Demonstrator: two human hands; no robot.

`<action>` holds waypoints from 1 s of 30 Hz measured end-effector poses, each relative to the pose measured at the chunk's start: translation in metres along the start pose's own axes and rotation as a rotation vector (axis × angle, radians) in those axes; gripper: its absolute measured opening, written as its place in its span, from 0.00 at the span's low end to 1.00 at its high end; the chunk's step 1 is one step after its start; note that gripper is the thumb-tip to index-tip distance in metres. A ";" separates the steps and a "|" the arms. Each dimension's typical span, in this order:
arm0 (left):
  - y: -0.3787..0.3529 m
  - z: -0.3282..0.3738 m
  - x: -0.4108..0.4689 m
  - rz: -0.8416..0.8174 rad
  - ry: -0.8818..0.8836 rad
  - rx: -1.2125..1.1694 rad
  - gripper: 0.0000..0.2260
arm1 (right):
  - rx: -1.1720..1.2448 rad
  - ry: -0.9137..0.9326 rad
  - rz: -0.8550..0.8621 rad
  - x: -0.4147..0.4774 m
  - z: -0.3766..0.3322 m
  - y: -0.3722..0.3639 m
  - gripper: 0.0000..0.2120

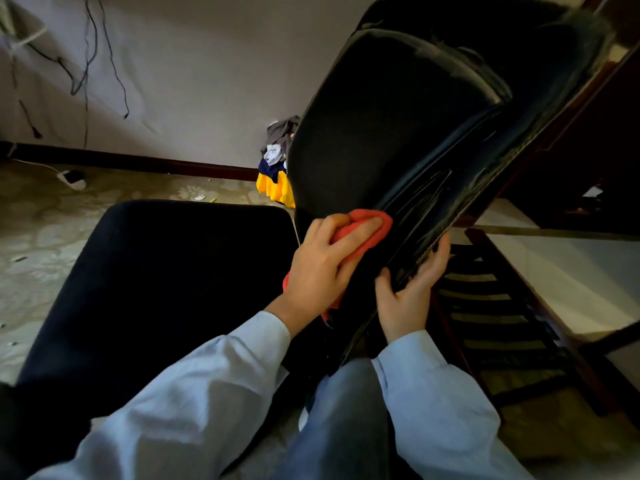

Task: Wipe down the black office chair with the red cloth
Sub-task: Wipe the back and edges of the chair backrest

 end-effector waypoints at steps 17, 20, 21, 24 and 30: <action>-0.009 -0.034 -0.126 -0.217 0.149 -0.017 0.15 | 0.016 -0.135 -0.042 -0.002 -0.003 0.005 0.42; 0.002 -0.023 -0.114 -0.116 0.199 -0.041 0.18 | 0.030 -0.134 -0.083 -0.002 -0.003 0.008 0.43; 0.005 -0.016 -0.101 -0.066 0.190 -0.045 0.18 | 0.041 -0.139 -0.097 -0.001 -0.004 0.010 0.44; 0.013 0.010 -0.050 0.078 0.080 -0.027 0.17 | 0.062 -0.138 -0.127 -0.001 -0.008 0.013 0.48; 0.014 0.050 0.041 0.121 -0.172 0.167 0.15 | 0.148 -0.194 -0.151 0.002 -0.008 0.019 0.47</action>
Point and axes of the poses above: each hand's wrist, its own x-axis towards the middle knuckle, its own y-axis out of the back of the hand, z = x × y, the point moved 3 cm from there along x, towards the middle knuckle
